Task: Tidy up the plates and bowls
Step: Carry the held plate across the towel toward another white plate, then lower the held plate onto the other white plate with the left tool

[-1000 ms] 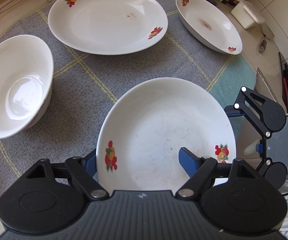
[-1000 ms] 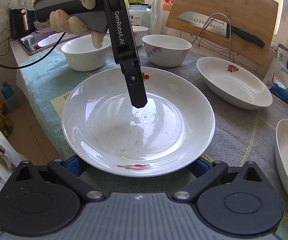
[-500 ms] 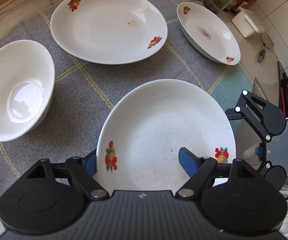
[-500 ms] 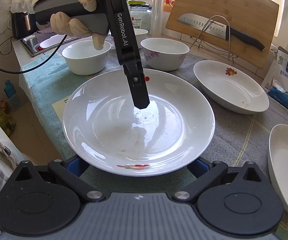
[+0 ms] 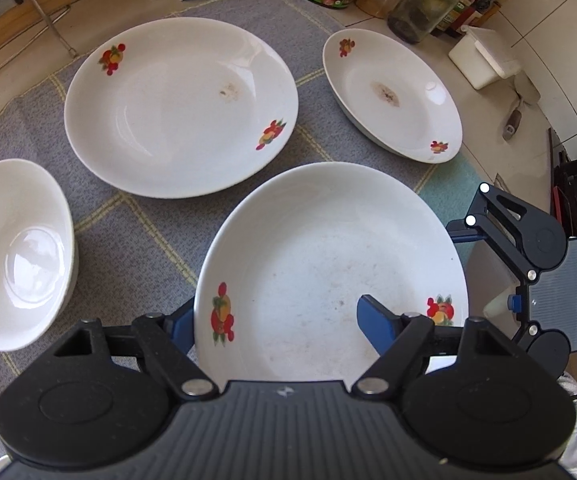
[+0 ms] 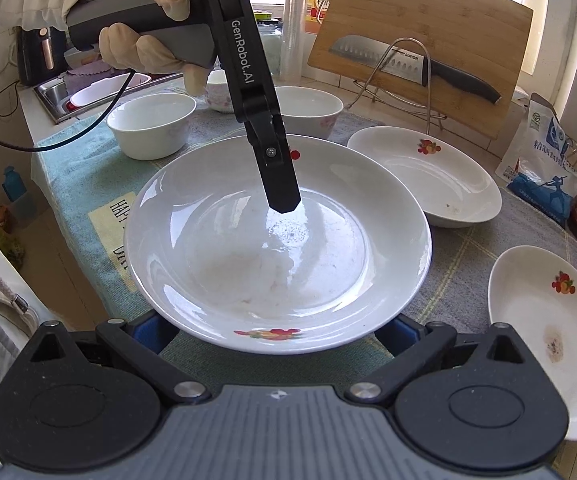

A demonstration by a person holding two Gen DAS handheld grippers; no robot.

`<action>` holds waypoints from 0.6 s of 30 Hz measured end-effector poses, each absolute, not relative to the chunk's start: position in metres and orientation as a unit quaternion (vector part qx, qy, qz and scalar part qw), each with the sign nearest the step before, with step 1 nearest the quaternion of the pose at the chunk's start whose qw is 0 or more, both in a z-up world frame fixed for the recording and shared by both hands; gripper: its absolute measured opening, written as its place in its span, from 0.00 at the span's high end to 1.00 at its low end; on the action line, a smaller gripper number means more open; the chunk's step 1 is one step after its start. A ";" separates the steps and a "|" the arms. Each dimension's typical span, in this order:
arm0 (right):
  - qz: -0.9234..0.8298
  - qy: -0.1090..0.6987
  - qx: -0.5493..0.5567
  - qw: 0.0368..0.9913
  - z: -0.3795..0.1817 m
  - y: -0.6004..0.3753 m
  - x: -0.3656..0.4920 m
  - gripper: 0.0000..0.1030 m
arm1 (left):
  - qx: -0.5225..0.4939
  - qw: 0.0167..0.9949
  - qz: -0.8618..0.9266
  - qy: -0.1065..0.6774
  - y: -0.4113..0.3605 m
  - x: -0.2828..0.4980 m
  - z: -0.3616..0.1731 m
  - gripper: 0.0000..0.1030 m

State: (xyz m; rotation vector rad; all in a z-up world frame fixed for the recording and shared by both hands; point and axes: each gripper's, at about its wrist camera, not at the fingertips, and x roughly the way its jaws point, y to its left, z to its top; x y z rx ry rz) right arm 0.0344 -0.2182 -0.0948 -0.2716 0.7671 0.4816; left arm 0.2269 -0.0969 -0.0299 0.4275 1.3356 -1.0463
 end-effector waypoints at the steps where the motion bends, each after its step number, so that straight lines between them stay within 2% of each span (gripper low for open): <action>1: 0.230 0.369 -0.130 0.891 -0.094 -0.222 0.034 0.00 | 0.188 0.641 -0.461 0.585 -0.101 0.227 -0.029 0.23; 18: 0.178 0.366 -0.116 0.906 -0.081 -0.290 0.028 0.00 | 0.210 0.632 -0.497 0.556 -0.191 0.229 -0.014 0.23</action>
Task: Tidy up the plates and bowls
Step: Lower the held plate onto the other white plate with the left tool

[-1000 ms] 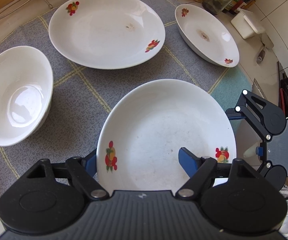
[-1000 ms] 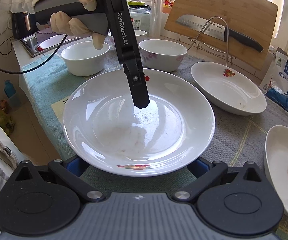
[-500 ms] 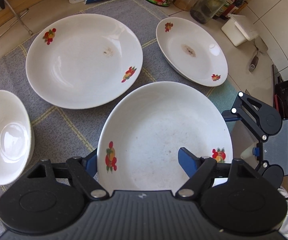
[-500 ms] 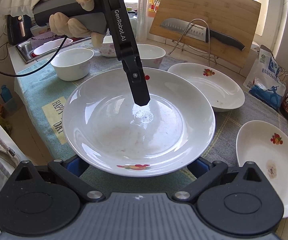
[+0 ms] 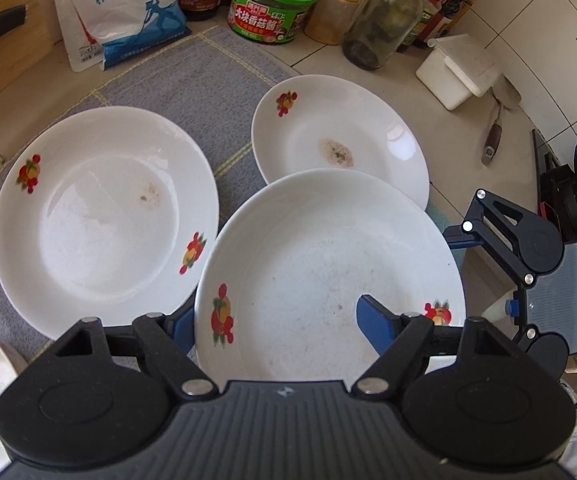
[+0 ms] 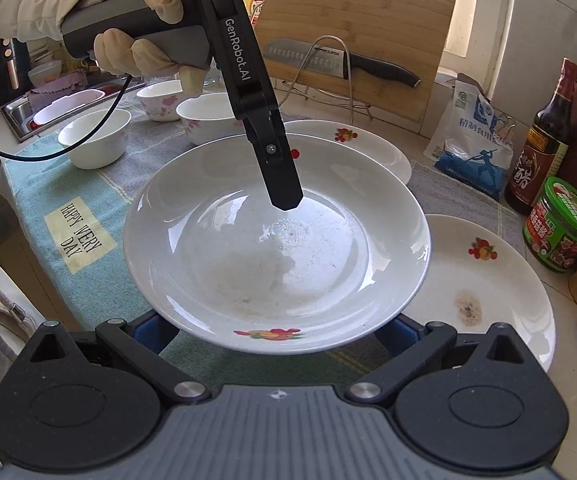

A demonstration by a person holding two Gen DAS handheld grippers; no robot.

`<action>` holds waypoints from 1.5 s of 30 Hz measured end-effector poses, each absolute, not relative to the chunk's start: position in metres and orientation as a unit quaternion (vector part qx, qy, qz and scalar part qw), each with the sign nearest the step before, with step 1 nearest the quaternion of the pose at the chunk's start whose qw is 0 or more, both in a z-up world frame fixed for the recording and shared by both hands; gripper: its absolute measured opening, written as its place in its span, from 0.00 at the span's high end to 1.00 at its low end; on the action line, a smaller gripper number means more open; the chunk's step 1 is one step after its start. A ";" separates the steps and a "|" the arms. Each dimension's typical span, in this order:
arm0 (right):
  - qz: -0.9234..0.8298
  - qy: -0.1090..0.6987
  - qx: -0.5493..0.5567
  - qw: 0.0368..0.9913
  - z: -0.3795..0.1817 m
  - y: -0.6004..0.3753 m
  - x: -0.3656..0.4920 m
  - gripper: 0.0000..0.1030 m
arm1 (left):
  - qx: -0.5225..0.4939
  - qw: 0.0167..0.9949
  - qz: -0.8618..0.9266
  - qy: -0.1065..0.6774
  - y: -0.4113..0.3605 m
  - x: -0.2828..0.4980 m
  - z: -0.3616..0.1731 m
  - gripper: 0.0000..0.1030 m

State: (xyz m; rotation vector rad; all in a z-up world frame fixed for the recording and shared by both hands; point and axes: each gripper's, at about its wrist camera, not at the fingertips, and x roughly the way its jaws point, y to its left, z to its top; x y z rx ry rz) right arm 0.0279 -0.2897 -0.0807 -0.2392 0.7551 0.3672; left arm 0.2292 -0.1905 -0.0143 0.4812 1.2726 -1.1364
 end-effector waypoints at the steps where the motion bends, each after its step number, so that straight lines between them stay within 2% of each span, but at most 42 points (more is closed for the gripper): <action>1: 0.174 0.366 -0.116 0.907 -0.080 -0.294 0.028 0.00 | 0.211 0.631 -0.499 0.555 -0.196 0.230 -0.014 0.23; 22: 0.083 0.376 -0.080 0.920 -0.078 -0.354 0.015 0.00 | 0.243 0.594 -0.552 0.532 -0.302 0.232 -0.026 0.23; 45: 0.054 0.379 -0.061 0.922 -0.080 -0.383 0.016 0.00 | 0.258 0.584 -0.550 0.538 -0.350 0.237 -0.055 0.23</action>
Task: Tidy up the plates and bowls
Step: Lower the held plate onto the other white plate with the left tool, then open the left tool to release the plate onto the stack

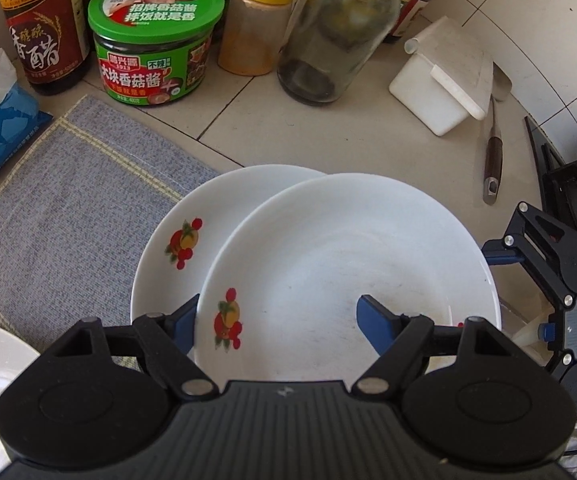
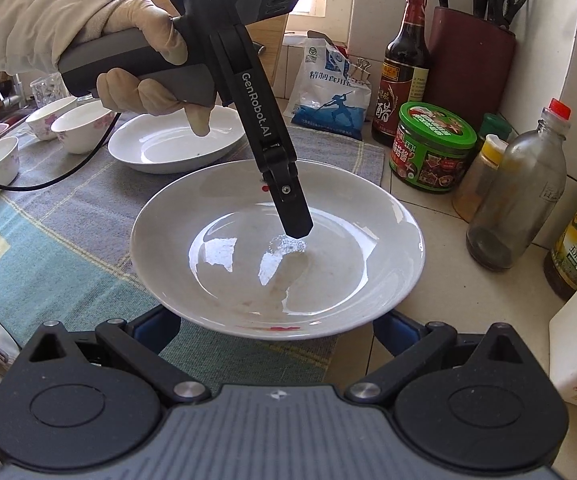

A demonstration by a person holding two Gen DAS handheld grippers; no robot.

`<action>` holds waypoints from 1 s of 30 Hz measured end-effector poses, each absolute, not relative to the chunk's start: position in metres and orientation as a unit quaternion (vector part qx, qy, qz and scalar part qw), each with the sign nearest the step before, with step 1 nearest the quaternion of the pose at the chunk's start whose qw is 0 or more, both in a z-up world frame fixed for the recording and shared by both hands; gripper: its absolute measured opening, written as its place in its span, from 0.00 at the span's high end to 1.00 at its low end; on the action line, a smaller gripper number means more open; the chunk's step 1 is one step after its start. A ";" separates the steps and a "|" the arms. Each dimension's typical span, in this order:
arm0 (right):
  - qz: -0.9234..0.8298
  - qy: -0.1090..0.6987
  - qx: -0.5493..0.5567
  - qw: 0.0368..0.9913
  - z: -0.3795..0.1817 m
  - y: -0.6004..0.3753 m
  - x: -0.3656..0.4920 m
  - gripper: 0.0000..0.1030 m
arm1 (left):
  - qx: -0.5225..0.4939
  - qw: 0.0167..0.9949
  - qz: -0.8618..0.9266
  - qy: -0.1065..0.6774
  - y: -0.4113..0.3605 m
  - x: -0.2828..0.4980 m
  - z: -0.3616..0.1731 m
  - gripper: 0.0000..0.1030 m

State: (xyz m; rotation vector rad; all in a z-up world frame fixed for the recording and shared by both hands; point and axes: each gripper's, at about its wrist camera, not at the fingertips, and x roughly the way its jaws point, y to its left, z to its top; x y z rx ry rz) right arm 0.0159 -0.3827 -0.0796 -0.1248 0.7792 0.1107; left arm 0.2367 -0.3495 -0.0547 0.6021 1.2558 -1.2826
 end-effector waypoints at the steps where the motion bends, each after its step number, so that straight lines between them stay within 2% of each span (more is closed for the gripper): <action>1: 0.053 0.379 -0.061 0.922 -0.079 -0.383 0.016 0.00 | 0.259 0.584 -0.548 0.539 -0.351 0.237 -0.056 0.23; 17: 0.049 0.373 -0.048 0.925 -0.078 -0.388 0.015 0.00 | 0.275 0.581 -0.538 0.544 -0.357 0.239 -0.067 0.22; 21: 0.049 0.371 -0.045 0.926 -0.078 -0.388 0.015 0.00 | 0.297 0.579 -0.535 0.539 -0.359 0.238 -0.067 0.17; 30: 0.053 0.365 -0.036 0.929 -0.078 -0.390 0.014 0.00 | 0.295 0.577 -0.524 0.552 -0.355 0.242 -0.066 0.17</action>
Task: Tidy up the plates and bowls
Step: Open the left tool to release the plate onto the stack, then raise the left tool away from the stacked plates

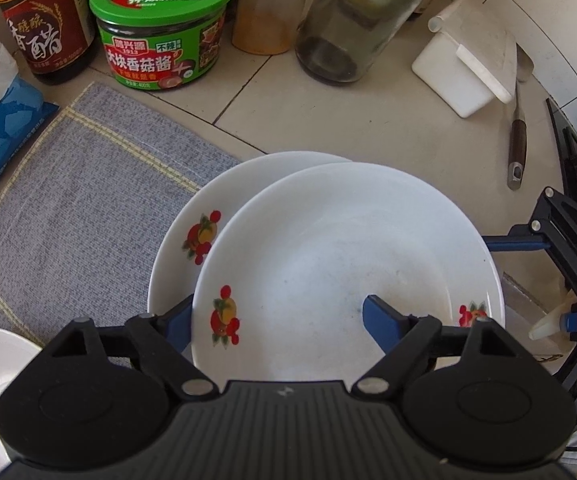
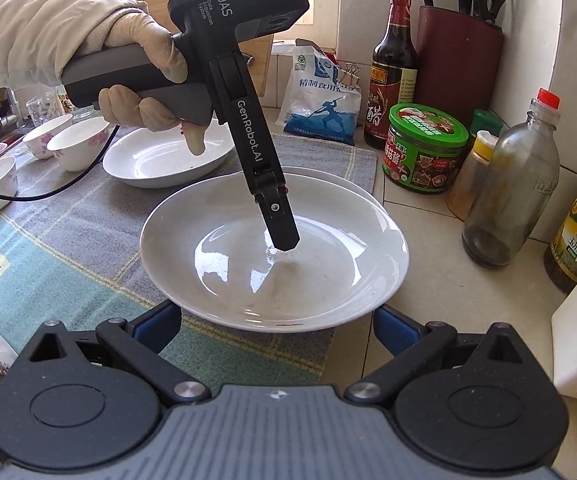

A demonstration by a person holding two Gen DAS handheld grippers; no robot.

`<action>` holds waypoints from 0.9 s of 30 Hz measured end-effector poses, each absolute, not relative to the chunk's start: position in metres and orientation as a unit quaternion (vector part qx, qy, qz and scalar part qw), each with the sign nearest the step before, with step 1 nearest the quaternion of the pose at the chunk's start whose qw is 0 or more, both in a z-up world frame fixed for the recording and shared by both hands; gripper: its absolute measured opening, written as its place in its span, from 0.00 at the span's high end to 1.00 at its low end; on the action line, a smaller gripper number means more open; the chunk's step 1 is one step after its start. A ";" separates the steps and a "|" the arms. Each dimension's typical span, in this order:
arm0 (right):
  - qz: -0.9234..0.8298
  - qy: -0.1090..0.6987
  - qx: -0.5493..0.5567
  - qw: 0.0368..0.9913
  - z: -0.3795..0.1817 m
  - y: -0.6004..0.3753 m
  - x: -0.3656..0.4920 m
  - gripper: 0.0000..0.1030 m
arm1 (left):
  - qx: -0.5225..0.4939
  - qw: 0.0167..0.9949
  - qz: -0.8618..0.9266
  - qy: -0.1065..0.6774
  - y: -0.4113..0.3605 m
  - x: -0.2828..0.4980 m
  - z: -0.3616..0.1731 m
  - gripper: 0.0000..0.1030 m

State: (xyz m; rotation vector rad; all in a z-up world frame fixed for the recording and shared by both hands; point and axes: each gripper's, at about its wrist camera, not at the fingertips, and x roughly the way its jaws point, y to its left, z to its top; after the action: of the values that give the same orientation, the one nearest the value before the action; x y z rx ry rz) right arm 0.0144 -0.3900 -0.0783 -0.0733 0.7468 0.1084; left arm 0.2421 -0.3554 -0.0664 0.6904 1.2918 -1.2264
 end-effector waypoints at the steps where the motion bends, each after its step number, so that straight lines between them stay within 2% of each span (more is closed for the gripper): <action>1: 0.054 0.363 -0.035 0.929 -0.078 -0.390 0.014 0.00 | 0.293 0.578 -0.523 0.553 -0.353 0.244 -0.065 0.17; 17: 0.040 0.361 -0.049 0.931 -0.076 -0.386 0.015 0.00 | 0.267 0.613 -0.514 0.537 -0.330 0.245 -0.049 0.16; 27: -0.001 0.361 -0.043 0.932 -0.070 -0.390 0.014 0.00 | 0.254 0.693 -0.489 0.464 -0.299 0.231 -0.033 0.15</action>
State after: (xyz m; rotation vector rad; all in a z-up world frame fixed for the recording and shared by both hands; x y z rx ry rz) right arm 0.0144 -0.3901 -0.0702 -0.0890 0.7385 -0.0019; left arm 0.2311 -0.2986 -0.0331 0.5667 1.0369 -1.0932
